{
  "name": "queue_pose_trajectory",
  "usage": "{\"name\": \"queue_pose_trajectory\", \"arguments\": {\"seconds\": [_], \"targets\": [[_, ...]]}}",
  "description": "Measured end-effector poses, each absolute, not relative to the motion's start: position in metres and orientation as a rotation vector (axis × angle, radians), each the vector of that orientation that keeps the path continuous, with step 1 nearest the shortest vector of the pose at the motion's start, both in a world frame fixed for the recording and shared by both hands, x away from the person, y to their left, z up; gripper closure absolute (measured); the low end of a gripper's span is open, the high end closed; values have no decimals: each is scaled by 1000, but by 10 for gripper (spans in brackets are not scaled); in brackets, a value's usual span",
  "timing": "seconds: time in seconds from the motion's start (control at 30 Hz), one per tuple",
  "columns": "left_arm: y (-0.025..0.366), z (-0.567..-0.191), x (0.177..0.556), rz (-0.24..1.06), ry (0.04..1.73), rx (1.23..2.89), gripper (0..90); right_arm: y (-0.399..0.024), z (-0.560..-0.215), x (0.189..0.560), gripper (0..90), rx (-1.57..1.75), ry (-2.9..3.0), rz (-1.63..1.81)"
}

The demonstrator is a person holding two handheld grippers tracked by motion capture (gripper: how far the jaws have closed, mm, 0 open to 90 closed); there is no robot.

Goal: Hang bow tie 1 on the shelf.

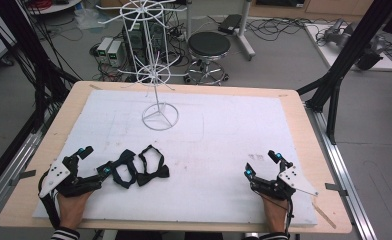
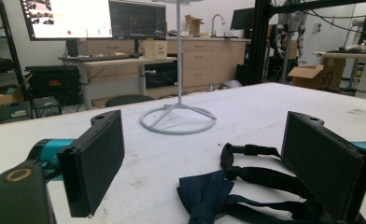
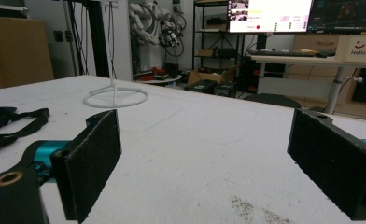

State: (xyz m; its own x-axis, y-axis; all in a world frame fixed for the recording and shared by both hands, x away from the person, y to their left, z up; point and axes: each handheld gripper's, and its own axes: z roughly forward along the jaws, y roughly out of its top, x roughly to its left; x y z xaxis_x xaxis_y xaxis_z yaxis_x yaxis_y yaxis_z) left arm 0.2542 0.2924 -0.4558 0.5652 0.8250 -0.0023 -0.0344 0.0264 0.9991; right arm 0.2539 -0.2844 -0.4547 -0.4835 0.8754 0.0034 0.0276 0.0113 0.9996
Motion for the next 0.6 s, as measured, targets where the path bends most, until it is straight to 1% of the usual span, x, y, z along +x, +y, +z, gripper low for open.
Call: {"name": "queue_pose_trajectory", "arguments": {"seconds": [0.6], "targets": [[293,-456,254,766,741,1389,139,-284,-455,253,91,950,1593,1547]]}}
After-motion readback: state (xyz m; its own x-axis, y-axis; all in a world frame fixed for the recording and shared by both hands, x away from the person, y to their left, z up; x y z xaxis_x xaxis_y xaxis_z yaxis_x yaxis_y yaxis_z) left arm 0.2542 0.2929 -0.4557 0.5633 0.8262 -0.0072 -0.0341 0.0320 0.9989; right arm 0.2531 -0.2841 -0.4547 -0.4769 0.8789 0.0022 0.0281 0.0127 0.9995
